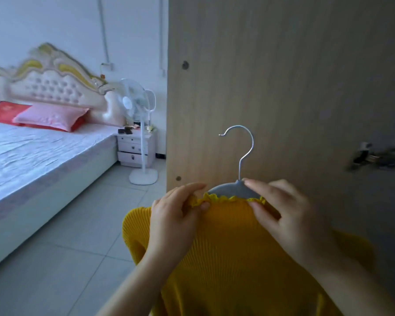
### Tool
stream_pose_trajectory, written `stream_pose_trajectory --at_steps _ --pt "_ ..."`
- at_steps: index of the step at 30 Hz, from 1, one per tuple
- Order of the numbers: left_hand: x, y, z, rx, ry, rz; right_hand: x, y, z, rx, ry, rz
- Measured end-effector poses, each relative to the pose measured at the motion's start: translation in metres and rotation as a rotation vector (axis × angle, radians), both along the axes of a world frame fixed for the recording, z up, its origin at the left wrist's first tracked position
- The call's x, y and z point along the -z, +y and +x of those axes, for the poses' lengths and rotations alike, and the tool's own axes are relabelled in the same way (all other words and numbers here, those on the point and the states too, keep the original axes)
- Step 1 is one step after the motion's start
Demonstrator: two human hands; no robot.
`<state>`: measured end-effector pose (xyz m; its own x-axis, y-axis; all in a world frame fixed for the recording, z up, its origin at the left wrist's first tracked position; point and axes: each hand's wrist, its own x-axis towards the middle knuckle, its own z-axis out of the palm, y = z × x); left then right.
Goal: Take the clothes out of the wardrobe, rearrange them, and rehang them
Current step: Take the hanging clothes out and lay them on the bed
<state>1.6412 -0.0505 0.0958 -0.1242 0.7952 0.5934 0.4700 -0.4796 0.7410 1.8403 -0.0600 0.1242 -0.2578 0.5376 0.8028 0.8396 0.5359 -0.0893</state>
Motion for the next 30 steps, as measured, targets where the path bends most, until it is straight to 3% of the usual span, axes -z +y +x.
stream_pose_trajectory --at_steps 15,30 --pt "0.046 -0.05 -0.343 -0.591 0.15 -0.047 0.056 0.054 -0.349 -0.51 0.012 -0.041" --pt "0.113 -0.036 -0.544 -0.997 0.128 -0.229 0.108 0.155 -0.617 -0.923 -0.026 -0.227"
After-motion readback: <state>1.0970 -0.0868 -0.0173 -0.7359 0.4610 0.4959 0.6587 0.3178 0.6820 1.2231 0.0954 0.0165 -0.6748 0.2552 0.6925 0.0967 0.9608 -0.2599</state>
